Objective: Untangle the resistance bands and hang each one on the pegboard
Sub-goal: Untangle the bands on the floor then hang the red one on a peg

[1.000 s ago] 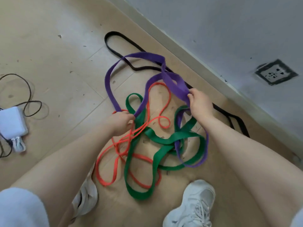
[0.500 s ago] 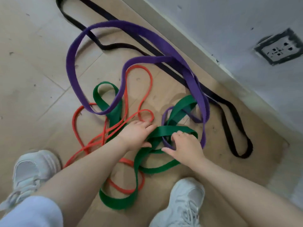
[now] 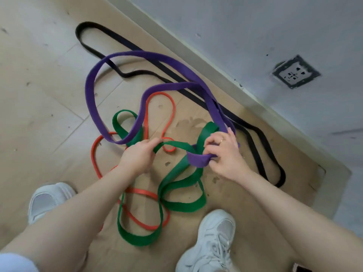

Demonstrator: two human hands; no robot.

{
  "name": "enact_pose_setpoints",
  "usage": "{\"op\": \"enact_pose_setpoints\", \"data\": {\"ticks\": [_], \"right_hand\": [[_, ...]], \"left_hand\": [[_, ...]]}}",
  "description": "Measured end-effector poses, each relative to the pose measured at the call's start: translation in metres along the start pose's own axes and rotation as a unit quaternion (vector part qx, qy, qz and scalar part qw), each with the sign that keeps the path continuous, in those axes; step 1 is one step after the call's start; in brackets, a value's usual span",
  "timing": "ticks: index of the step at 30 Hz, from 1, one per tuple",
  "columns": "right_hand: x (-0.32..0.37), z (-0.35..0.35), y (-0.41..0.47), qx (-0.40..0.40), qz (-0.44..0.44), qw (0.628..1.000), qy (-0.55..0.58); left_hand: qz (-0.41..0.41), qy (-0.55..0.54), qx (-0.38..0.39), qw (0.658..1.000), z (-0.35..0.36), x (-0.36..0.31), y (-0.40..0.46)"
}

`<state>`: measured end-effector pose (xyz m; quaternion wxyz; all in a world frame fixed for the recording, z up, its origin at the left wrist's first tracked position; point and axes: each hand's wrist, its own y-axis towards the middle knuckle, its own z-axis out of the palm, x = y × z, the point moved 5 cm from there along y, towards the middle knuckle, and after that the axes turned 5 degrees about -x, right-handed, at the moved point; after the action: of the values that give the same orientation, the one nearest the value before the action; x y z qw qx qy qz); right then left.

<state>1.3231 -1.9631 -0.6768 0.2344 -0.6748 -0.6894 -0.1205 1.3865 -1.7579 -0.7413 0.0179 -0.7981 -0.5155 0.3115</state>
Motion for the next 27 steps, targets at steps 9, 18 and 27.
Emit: {"op": "enact_pose_setpoints", "data": {"ticks": [9,18,27], "right_hand": [[0.021,-0.082,-0.014,0.029,0.130,0.895,0.425],[0.062,-0.035,-0.032,0.269,0.019,0.953,0.140],[-0.046,0.080,-0.033,0.083,0.405,0.902,0.127]], "left_hand": [[-0.112,0.115,0.098,0.982,-0.051,0.021,-0.055],[0.081,-0.066,-0.071,0.992,-0.060,-0.064,-0.031],[0.153,0.116,0.165,0.967,0.031,-0.071,0.034]]}}
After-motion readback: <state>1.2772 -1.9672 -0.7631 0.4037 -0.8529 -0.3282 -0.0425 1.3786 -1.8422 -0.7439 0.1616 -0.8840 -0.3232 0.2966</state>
